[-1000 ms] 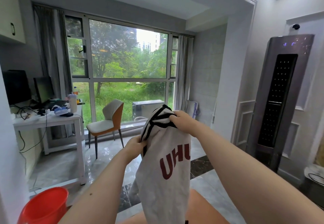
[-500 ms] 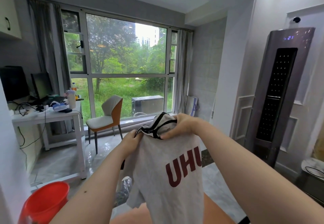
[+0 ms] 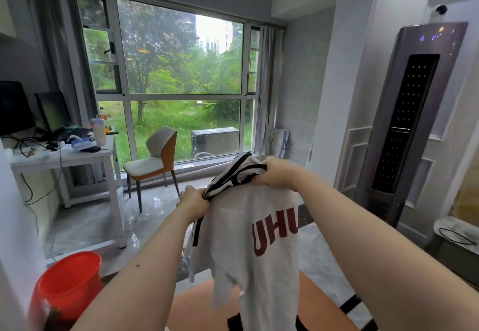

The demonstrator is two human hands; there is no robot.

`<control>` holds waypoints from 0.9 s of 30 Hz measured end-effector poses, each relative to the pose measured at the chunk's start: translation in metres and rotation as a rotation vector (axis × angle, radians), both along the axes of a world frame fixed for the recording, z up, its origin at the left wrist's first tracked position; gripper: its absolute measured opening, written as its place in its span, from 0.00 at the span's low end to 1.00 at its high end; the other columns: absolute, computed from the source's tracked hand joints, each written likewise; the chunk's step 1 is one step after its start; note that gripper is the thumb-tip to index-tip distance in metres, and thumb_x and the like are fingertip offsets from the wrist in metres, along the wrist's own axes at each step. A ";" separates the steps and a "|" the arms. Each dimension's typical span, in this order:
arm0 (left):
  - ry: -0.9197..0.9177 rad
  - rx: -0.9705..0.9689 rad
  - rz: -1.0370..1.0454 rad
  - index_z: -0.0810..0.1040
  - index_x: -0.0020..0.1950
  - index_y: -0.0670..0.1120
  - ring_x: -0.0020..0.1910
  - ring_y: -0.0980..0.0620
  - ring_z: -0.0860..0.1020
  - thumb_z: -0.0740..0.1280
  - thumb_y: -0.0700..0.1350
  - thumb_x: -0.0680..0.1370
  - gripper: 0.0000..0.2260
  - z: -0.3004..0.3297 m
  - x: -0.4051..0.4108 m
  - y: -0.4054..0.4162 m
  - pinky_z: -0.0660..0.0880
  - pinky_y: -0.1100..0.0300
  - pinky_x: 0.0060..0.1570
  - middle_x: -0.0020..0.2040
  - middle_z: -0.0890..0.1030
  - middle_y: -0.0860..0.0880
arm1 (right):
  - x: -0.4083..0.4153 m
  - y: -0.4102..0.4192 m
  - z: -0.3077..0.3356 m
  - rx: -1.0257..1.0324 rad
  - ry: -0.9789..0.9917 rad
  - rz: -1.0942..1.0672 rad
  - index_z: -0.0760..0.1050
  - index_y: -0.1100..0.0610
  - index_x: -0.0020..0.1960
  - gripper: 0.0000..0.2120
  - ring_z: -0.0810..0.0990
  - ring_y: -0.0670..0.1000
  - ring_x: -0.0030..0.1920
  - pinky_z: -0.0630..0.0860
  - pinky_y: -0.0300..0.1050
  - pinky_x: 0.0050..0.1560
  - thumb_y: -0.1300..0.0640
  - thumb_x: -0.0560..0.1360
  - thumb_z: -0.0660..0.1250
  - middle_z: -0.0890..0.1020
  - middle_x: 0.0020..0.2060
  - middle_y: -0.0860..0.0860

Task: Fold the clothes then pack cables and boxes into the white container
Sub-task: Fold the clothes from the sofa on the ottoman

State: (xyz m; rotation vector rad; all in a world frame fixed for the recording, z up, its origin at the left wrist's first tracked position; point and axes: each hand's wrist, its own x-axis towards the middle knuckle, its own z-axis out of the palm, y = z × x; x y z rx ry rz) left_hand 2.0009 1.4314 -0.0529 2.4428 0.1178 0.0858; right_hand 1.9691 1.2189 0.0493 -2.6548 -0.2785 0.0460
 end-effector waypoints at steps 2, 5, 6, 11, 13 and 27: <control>-0.027 -0.036 0.012 0.78 0.57 0.44 0.58 0.38 0.74 0.57 0.36 0.75 0.16 -0.001 0.002 -0.013 0.74 0.50 0.58 0.62 0.70 0.38 | 0.002 -0.006 -0.004 0.022 0.001 0.006 0.76 0.57 0.49 0.12 0.73 0.46 0.36 0.67 0.37 0.33 0.48 0.73 0.66 0.75 0.36 0.48; -0.032 -0.137 0.052 0.77 0.58 0.42 0.54 0.38 0.78 0.57 0.32 0.73 0.17 -0.001 0.005 -0.030 0.78 0.50 0.49 0.55 0.78 0.38 | 0.005 -0.015 -0.008 0.103 -0.034 0.007 0.76 0.51 0.49 0.09 0.72 0.42 0.36 0.66 0.33 0.33 0.49 0.72 0.68 0.75 0.37 0.44; -0.022 -0.184 0.060 0.76 0.58 0.41 0.53 0.38 0.78 0.57 0.32 0.73 0.17 -0.001 0.007 -0.034 0.79 0.50 0.47 0.54 0.79 0.38 | 0.007 -0.019 -0.010 0.117 -0.052 0.005 0.76 0.51 0.50 0.08 0.72 0.42 0.36 0.65 0.32 0.33 0.50 0.72 0.69 0.75 0.37 0.43; 0.005 -0.295 0.065 0.75 0.59 0.35 0.59 0.36 0.75 0.54 0.36 0.78 0.15 -0.004 0.018 -0.053 0.73 0.48 0.57 0.60 0.76 0.33 | 0.021 -0.047 -0.023 0.141 -0.045 -0.050 0.77 0.54 0.41 0.06 0.75 0.46 0.37 0.70 0.37 0.35 0.52 0.70 0.70 0.78 0.36 0.48; -0.009 -0.379 0.072 0.76 0.55 0.31 0.55 0.37 0.75 0.54 0.36 0.78 0.14 -0.005 0.023 -0.062 0.72 0.49 0.52 0.59 0.76 0.31 | 0.027 -0.061 -0.030 0.185 -0.030 -0.084 0.76 0.51 0.36 0.06 0.75 0.44 0.35 0.70 0.37 0.34 0.52 0.70 0.70 0.78 0.35 0.47; 0.191 -0.631 -0.194 0.80 0.46 0.43 0.42 0.46 0.81 0.69 0.35 0.69 0.08 -0.057 0.104 -0.125 0.80 0.49 0.48 0.43 0.82 0.44 | 0.141 -0.126 -0.108 0.374 0.026 -0.179 0.72 0.54 0.35 0.10 0.72 0.50 0.37 0.67 0.38 0.33 0.61 0.74 0.62 0.73 0.32 0.49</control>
